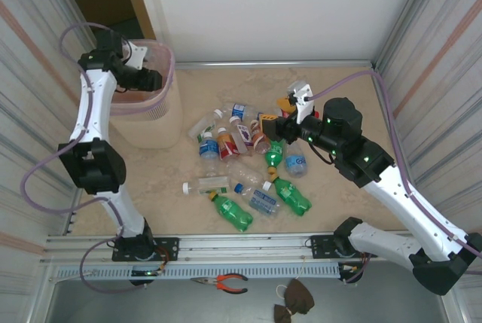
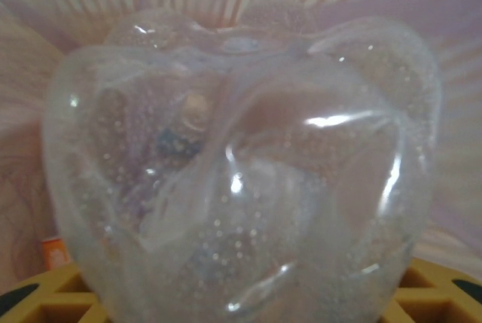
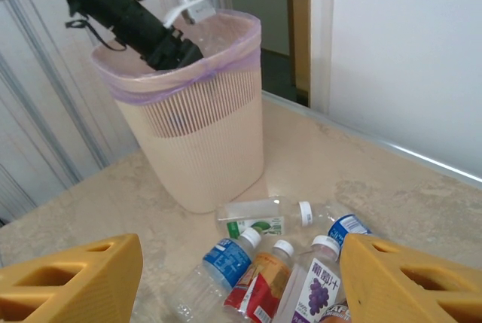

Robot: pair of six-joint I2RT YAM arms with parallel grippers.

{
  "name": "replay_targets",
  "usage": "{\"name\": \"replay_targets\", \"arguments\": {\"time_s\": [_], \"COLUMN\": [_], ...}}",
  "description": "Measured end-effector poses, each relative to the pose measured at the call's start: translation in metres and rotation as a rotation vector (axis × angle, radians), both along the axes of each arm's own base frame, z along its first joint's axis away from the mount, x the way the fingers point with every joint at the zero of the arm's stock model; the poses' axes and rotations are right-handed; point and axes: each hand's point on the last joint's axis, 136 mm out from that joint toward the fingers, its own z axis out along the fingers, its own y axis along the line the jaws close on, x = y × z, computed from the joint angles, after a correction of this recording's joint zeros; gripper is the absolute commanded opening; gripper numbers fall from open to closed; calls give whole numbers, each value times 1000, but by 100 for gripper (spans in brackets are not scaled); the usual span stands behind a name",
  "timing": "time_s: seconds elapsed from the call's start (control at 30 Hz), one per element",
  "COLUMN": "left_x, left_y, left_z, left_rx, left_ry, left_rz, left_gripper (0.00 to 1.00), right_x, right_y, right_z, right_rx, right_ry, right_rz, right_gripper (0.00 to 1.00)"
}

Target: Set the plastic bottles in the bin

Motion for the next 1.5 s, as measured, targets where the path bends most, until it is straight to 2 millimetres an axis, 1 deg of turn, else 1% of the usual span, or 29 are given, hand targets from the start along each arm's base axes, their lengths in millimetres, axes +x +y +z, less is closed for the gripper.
{"name": "replay_targets", "arguments": {"time_s": [0.17,0.27,0.43,0.63,0.7,0.77,0.9,1.03,1.2,1.3,1.4,1.5], "left_x": [-1,-1,-2,-5,-6,-6,-6,-6,-6,-4,-2,-4], "left_y": [-2,-5,-8,-8,-7,-5,-2,-2,-3,-2,1,3], "left_z": [-46,-67,-95,-133,-145,-153,-154,-154,-151,-138,-116,-94], "left_rx": [-20,-38,-57,-67,-59,-50,-35,-35,-50,-85,-118,-141], "left_ry": [120,178,254,355,385,403,405,402,391,351,293,231], "left_rz": [-14,-24,-40,-44,-44,-42,-40,-41,-41,-36,-29,-24], "left_gripper": [54,56,57,60,63,67,72,78,81,81,82,81], "right_x": [0,0,0,1,3,3,7,20,36,47,62,78], "right_y": [0,0,0,-1,-2,-3,-5,-11,-14,-15,-19,-27], "right_z": [0,0,0,0,0,0,-2,-12,-30,-40,-52,-70], "right_rx": [-1,-1,0,-2,-3,-4,-11,-60,-133,-169,-184,-184], "right_ry": [0,0,0,-1,-2,-2,0,36,105,172,251,351], "right_rz": [-3,-3,-3,-11,-20,-25,-50,-118,-189,-217,-256,-315], "right_gripper": [69,69,69,69,69,69,69,71,72,73,73,73]}}
